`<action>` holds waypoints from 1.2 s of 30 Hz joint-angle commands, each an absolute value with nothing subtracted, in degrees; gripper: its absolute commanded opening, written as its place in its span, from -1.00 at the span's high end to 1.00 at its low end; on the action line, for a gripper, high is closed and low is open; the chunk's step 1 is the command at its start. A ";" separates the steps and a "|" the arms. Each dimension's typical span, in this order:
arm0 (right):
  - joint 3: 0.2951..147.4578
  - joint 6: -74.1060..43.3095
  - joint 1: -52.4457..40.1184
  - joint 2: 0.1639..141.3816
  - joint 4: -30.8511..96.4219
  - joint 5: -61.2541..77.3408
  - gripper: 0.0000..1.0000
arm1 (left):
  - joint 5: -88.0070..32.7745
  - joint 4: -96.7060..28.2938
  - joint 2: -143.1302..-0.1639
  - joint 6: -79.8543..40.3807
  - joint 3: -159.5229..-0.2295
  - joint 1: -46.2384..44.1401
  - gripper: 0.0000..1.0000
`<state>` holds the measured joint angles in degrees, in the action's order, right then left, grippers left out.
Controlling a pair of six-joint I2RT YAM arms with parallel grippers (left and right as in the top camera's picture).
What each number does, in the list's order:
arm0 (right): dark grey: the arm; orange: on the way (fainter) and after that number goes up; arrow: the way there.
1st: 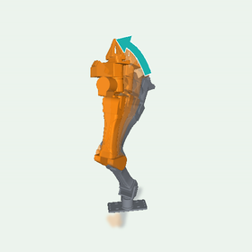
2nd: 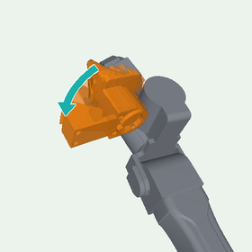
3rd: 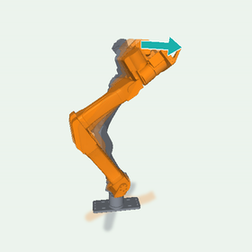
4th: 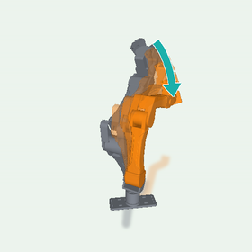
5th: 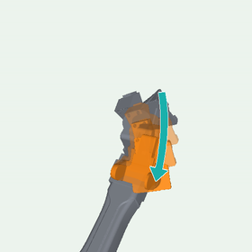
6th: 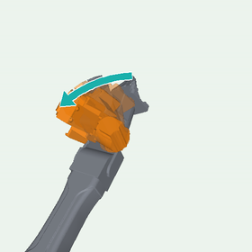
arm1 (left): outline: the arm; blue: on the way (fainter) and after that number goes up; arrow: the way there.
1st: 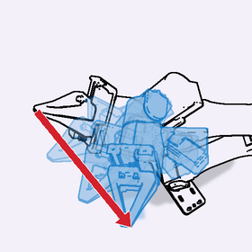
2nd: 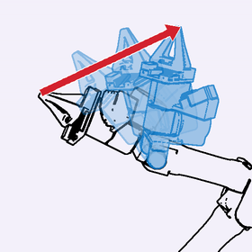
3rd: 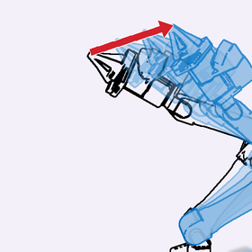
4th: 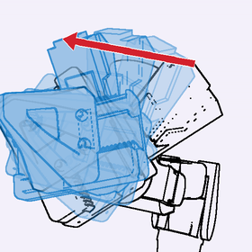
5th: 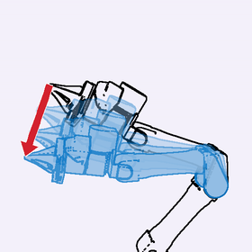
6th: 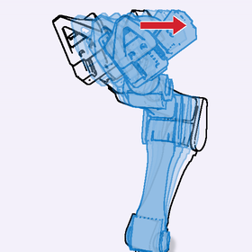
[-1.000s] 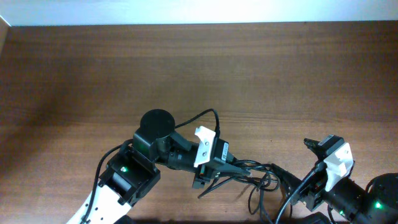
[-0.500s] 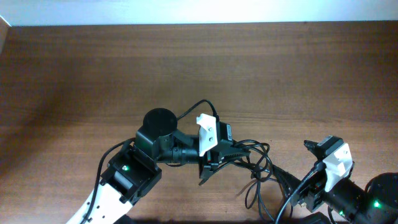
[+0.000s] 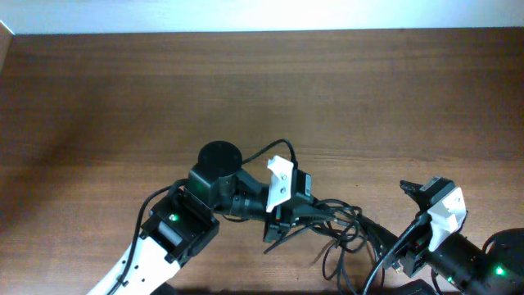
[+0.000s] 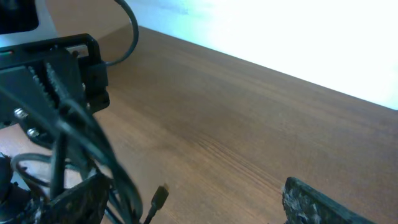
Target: Untangle cables
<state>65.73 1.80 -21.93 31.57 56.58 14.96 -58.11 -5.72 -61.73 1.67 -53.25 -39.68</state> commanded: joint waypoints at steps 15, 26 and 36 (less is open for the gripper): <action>65.87 -2.04 -21.74 35.46 56.73 -6.90 -0.61 | -69.93 -0.45 -61.71 0.82 -54.04 -42.02 1.00; 65.87 -12.78 -21.74 35.46 57.87 -29.21 -0.61 | -69.84 -2.61 -61.71 0.84 -54.04 -42.02 1.00; 65.87 -14.02 -21.74 35.46 61.60 -22.55 -0.76 | -64.69 -2.59 -61.71 -0.82 -54.04 -41.95 1.00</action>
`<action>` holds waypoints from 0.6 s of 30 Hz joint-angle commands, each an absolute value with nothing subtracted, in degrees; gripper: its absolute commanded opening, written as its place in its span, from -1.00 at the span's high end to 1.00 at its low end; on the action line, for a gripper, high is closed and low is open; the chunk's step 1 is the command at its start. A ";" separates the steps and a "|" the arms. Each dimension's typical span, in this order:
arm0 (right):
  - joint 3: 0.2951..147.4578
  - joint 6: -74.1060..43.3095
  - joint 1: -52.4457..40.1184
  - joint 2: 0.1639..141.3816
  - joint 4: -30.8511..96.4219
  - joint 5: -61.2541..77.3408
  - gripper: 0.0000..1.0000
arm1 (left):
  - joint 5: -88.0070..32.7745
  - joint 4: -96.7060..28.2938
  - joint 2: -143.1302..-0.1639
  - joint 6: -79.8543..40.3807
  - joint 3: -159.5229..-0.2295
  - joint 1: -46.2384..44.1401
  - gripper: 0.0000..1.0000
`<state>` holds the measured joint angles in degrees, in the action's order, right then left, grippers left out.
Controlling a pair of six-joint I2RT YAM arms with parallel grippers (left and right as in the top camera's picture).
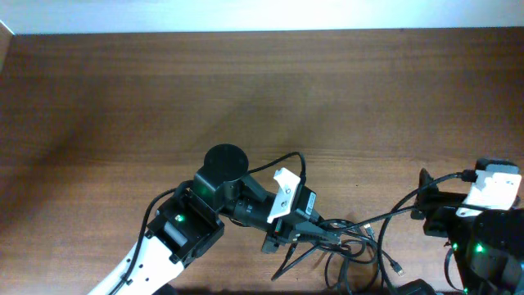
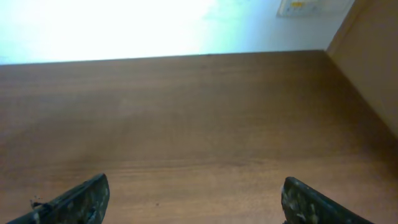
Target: Untangle cables
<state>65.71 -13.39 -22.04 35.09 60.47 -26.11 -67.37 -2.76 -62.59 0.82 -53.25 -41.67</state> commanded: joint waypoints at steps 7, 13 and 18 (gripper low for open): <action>65.87 -14.02 -21.74 35.46 64.34 -20.73 -0.79 | -36.84 -2.61 -61.71 -20.95 -54.04 -41.85 1.00; 65.87 -14.02 -21.74 35.46 65.04 -19.88 -0.80 | -16.67 -10.17 -61.71 -42.83 -54.04 -39.66 1.00; 65.89 -14.02 -21.74 35.46 66.13 -19.64 -0.80 | -14.39 -10.92 -61.71 -48.18 -54.04 -39.46 1.00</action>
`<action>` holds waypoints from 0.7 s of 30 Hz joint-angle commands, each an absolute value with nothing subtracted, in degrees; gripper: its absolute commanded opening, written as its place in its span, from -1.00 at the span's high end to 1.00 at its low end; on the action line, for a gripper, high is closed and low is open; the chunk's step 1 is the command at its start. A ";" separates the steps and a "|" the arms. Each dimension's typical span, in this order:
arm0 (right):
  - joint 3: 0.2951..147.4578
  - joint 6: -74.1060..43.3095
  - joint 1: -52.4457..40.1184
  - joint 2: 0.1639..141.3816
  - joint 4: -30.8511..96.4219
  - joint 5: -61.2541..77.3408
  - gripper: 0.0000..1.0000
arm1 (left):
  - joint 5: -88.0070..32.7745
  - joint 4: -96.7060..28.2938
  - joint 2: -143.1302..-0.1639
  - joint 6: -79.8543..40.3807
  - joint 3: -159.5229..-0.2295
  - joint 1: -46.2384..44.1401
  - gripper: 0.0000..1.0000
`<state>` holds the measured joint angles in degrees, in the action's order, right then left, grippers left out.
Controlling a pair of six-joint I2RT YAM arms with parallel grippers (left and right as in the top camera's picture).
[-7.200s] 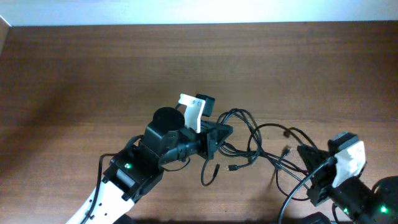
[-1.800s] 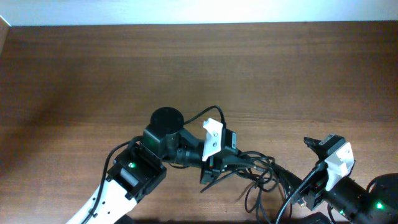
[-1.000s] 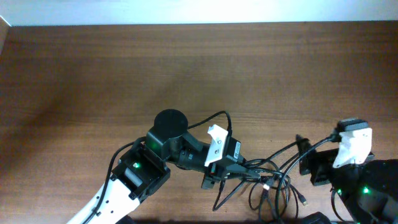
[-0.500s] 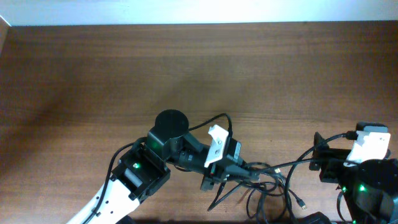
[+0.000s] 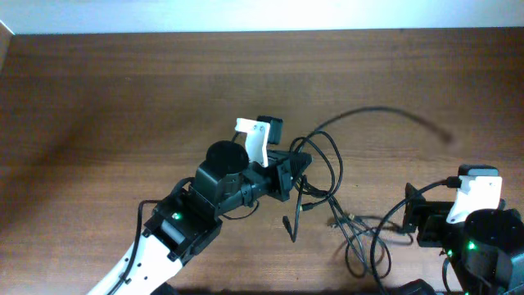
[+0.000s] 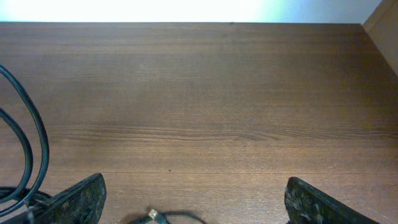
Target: Untangle cables
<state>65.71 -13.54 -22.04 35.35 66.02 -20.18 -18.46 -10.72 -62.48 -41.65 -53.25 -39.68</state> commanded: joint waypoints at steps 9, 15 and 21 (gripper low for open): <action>65.87 -14.02 -21.74 35.46 66.19 -13.58 -0.85 | -15.40 -11.29 -61.71 -48.80 -54.04 -39.46 1.00; 65.87 -13.78 -21.74 35.46 66.02 -3.92 -0.99 | -17.15 -9.06 -61.71 -48.80 -54.04 -39.46 1.00; 65.87 -9.23 -21.74 35.46 64.05 10.87 -0.99 | -5.17 -6.70 -61.71 -69.01 -54.04 -39.46 1.00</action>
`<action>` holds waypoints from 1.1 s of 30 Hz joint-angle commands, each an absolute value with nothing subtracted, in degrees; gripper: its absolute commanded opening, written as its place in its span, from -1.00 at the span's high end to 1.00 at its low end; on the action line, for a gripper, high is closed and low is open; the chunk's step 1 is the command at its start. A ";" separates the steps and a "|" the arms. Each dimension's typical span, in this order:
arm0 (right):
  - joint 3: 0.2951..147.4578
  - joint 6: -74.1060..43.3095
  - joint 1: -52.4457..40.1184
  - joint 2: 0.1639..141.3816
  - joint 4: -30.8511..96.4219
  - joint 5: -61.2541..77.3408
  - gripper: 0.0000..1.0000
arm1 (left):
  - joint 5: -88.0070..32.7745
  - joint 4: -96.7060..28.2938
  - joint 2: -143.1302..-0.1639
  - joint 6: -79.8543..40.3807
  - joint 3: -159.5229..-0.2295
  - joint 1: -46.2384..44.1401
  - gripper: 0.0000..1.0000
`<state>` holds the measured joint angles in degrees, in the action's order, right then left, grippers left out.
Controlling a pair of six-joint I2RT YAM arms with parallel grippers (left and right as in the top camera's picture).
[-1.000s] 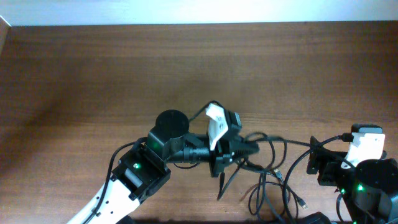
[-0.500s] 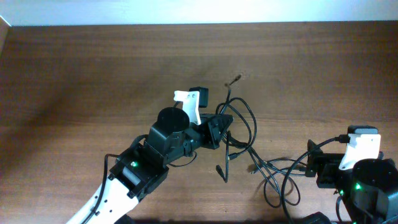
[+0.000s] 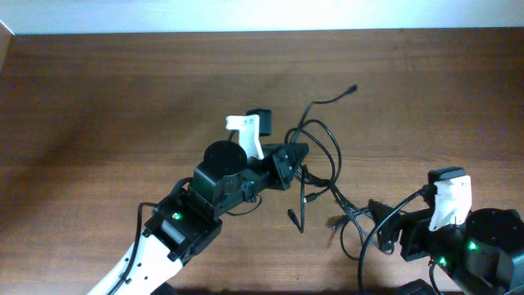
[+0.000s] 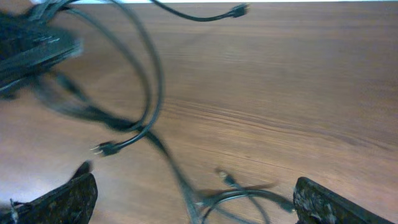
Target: Untangle cables
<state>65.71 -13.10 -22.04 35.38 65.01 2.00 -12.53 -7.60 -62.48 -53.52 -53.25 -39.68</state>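
A bundle of thin black cables (image 3: pixel 323 152) loops over the middle of the brown table (image 3: pixel 123 90). My left gripper (image 3: pixel 293 156) is shut on the bundle's left side. One free end (image 3: pixel 352 88) reaches toward the back. More strands (image 3: pixel 354 223) trail down to my right gripper (image 3: pixel 383 236), which points left. In the right wrist view the right gripper (image 4: pixel 194 182) is wide open, with blurred cable loops (image 4: pixel 249 196) on the wood between its fingers and a small plug (image 4: pixel 106 148) just ahead.
The left arm's dark body (image 3: pixel 221 176) runs in from the bottom left. The right arm's base (image 3: pixel 483 246) fills the bottom right corner. A pale wall edge (image 3: pixel 262 16) borders the table at the back.
My right gripper has turned from facing the back wall to facing left, over the trailing strands. The long free cable end has swung from the right side toward the back centre. The left gripper shifted slightly.
My left gripper first held the tangle low near the front edge, with the right gripper close beside it. Then the right arm sat further right, facing bare table. Later the left gripper held the bundle at mid-table, strands spread out, and the right gripper now faces them.
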 commanded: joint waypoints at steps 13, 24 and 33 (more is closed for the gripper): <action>65.78 6.50 -21.74 38.74 61.91 31.51 -0.84 | -5.10 0.01 -61.71 -86.56 -54.04 -39.64 1.00; 65.78 9.04 -21.76 52.25 56.45 42.11 -0.58 | -5.10 -2.20 -61.89 -86.54 -54.04 -39.70 1.00; 65.78 10.28 -21.74 53.74 55.42 45.69 0.71 | -5.10 -2.20 -62.15 -86.54 -54.04 -39.70 1.00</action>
